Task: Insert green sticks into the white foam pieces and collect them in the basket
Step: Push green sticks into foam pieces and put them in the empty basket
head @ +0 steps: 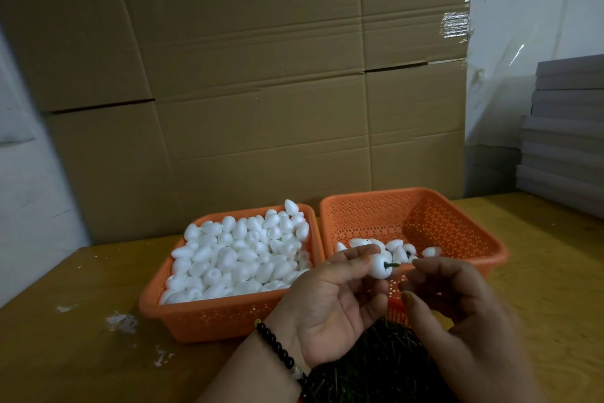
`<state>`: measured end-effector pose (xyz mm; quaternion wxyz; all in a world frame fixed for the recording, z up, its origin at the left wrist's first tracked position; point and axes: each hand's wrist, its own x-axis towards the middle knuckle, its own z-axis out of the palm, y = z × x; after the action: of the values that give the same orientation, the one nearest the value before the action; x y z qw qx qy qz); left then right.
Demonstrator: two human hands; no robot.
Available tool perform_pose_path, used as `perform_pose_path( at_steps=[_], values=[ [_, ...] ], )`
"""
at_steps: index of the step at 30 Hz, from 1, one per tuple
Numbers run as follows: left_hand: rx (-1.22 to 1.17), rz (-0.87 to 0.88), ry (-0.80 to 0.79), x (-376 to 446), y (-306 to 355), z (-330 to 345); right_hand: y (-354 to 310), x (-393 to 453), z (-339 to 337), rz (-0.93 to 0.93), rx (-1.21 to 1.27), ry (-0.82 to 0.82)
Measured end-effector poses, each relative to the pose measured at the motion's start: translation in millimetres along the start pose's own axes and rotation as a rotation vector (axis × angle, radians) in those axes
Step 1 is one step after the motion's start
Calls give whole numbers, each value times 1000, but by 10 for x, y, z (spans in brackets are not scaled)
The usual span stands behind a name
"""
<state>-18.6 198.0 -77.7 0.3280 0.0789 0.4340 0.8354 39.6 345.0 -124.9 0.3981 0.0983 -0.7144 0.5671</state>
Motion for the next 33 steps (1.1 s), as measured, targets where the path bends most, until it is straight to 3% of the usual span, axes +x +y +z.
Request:
perform_pose_path(
  at_steps=[9, 14, 19, 22, 27, 30, 33],
  values=[
    [-210, 40, -37, 19, 43, -29, 24, 8, -10, -73, -30, -38],
    [-152, 111, 62, 70, 39, -52, 17, -1, -3, -99, -46, -27],
    [14, 239, 171, 179, 129, -100, -44, -3, -14, -187, -216, -58],
    [253, 323, 288, 290, 226, -97, -107, 9, -32, -274, -326, -98],
    [995, 428, 492, 609, 316, -117, -121, 7, -53, -268, -379, -222],
    [1365, 425, 513, 767, 291, -115, -130, 4, -42, -278, -378, -298],
    [1512, 437, 490, 864, 259, -97, -133, 0, -29, -283, -409, -365]
  ],
)
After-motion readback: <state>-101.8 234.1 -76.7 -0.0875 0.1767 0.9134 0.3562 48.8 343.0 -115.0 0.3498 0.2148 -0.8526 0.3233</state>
